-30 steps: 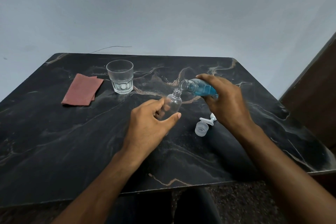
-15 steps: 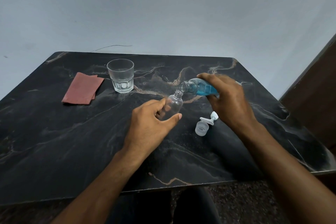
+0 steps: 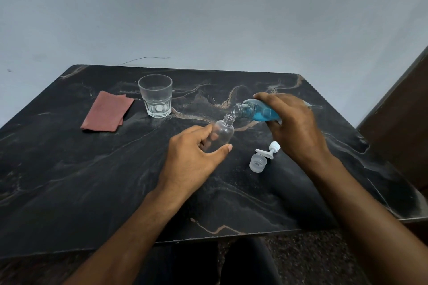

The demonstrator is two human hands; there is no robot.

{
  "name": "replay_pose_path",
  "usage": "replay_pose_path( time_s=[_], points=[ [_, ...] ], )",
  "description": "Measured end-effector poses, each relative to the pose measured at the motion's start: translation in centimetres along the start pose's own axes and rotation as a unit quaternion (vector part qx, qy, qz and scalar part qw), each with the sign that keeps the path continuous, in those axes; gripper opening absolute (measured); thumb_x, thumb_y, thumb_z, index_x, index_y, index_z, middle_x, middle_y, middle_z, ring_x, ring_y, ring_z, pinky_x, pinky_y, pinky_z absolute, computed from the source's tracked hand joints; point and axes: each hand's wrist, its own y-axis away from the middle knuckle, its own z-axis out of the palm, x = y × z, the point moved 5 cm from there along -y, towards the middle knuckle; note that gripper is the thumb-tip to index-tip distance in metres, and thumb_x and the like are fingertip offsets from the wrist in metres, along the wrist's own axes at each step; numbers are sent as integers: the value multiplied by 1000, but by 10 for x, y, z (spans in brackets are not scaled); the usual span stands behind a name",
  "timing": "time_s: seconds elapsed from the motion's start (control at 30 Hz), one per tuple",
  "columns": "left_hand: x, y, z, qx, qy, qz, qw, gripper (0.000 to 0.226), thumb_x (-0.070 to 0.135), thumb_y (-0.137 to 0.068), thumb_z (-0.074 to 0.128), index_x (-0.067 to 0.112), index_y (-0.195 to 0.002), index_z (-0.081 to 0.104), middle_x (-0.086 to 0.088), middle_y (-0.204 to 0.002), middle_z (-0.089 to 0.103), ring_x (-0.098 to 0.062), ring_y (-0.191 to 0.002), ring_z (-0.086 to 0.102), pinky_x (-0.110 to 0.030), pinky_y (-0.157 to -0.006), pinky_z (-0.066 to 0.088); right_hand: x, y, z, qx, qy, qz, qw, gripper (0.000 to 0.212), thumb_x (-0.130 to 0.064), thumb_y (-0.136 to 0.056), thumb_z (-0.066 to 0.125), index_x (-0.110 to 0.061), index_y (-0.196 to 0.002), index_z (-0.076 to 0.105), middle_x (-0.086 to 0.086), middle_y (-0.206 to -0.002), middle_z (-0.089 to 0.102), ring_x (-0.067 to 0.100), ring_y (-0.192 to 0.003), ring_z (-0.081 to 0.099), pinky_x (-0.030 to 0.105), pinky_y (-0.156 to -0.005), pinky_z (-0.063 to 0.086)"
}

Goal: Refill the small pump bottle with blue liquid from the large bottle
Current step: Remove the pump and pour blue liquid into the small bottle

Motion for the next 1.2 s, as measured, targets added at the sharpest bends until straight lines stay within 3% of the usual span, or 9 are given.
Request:
replay_pose_path(
  time_s=[0.17, 0.4, 0.93, 1.2],
  points=[
    [2, 0, 0, 0, 9, 0, 1000, 23, 31, -76, 90, 18, -91, 79, 13, -77, 64, 4, -71, 57, -5, -64, 42, 0, -1, -2, 0, 1, -6, 1000, 51, 3, -78, 80, -14, -124, 66, 3, -115, 72, 21, -106, 62, 34, -92, 46],
    [1, 0, 1, -1, 5, -3, 1000, 26, 32, -75, 90, 18, -95, 80, 11, -79, 67, -1, -73, 58, -8, -66, 44, -1, -3, -4, -13, 21, -9, 1000, 53, 4, -79, 80, -11, -127, 65, 7, -120, 71, 29, -112, 64, 47, -99, 48],
    [1, 0, -1, -2, 3, -4, 1000, 24, 39, -76, 86, 20, -89, 77, 10, -73, 62, -4, -71, 56, -8, -64, 42, -8, -6, -10, -13, 35, -9, 999, 53, 8, -79, 77, -10, -127, 66, 7, -121, 71, 31, -113, 63, 46, -100, 46],
    [1, 1, -1, -3, 11, -11, 1000, 25, 39, -76, 87, 21, -91, 77, 6, -76, 66, -11, -71, 60, -19, -65, 50, -9, -5, -11, -8, 21, -4, 1000, 50, 6, -79, 77, -11, -125, 66, 6, -118, 71, 30, -109, 63, 43, -95, 48]
  ],
)
